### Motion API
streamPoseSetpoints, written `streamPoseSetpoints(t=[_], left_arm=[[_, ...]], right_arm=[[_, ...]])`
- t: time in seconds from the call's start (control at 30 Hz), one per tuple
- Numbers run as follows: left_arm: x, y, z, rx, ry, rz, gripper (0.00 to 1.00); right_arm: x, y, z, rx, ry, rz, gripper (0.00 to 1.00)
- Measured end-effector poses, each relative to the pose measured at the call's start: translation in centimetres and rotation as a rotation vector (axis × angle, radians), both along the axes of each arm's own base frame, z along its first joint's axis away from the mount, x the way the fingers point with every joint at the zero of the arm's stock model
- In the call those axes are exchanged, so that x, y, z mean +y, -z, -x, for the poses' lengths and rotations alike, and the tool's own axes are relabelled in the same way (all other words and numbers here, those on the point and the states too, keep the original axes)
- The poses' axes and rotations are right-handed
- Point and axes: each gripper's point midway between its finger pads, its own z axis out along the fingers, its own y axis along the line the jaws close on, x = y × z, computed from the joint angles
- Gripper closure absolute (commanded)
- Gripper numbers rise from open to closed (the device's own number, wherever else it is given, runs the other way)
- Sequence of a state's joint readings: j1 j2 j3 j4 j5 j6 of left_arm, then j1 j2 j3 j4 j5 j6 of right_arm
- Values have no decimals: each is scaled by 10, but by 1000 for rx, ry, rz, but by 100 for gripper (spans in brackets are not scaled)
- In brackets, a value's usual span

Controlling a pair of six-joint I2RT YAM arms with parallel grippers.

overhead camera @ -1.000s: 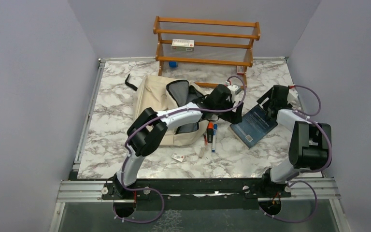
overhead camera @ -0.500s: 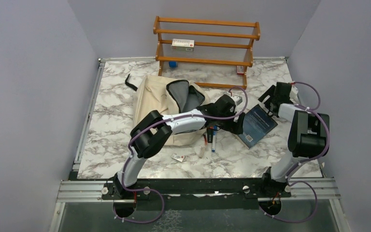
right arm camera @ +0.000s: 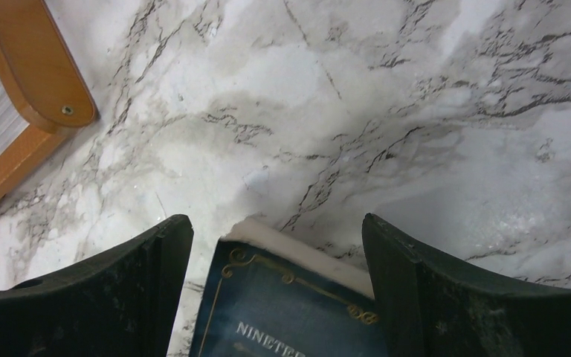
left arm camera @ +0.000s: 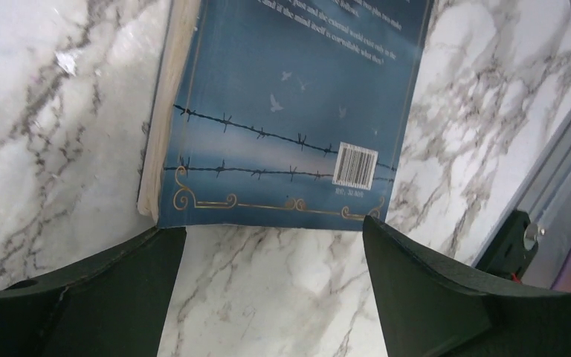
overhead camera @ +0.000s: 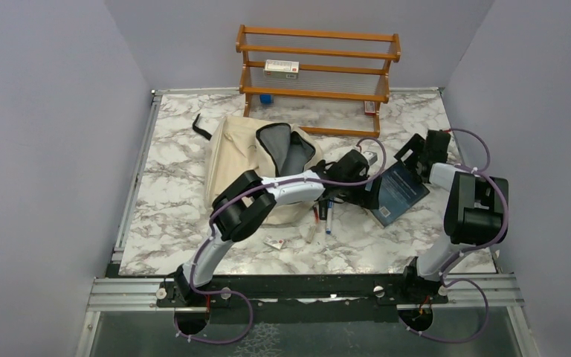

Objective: Pack the student bag
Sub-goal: Pick up the book from the center of the board.

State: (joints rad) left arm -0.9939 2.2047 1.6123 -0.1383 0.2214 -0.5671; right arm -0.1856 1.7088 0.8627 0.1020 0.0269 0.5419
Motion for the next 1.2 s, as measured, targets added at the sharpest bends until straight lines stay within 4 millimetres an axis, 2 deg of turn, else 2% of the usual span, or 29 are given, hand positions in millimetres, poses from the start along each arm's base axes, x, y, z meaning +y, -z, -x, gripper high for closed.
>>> streamPoseSetpoints(t=[0.1, 0.2, 0.3, 0.4, 0.5, 0.63, 0.77, 0.83, 0.9, 0.97, 1.03, 1.2], left_arm=[[-6, -3, -4, -7, 0, 8, 11], [-2, 1, -6, -5, 0, -12, 11], [9, 2, -13, -24, -15, -44, 11], [32, 3, -20, -46, -43, -107, 10], [57, -6, -44, -102, -85, -159, 10], [69, -33, -84, -208, -103, -170, 7], [48, -85, -129, -376, -62, -99, 6], [28, -107, -141, -451, -12, -48, 5], [10, -116, -145, -498, 48, -13, 5], [-3, -108, -145, -508, 104, 0, 5], [-10, -91, -139, -488, 156, -2, 5], [-11, -23, -120, -370, 262, -56, 5]], right_arm=[[4, -1, 4, -5, -16, -16, 11], [5, -5, 14, 0, 5, -29, 10], [2, -11, 20, 3, 40, -27, 10], [-4, -28, 29, -11, 99, -14, 10], [-8, -51, 43, -57, 147, -2, 10], [-5, -73, 65, -110, 184, -15, 10], [3, -78, 86, -116, 193, -52, 10], [10, -75, 99, -103, 188, -82, 10], [16, -70, 111, -85, 187, -105, 10], [21, -64, 123, -67, 190, -125, 10], [25, -60, 134, -52, 198, -145, 10], [34, -54, 153, -36, 201, -184, 11]])
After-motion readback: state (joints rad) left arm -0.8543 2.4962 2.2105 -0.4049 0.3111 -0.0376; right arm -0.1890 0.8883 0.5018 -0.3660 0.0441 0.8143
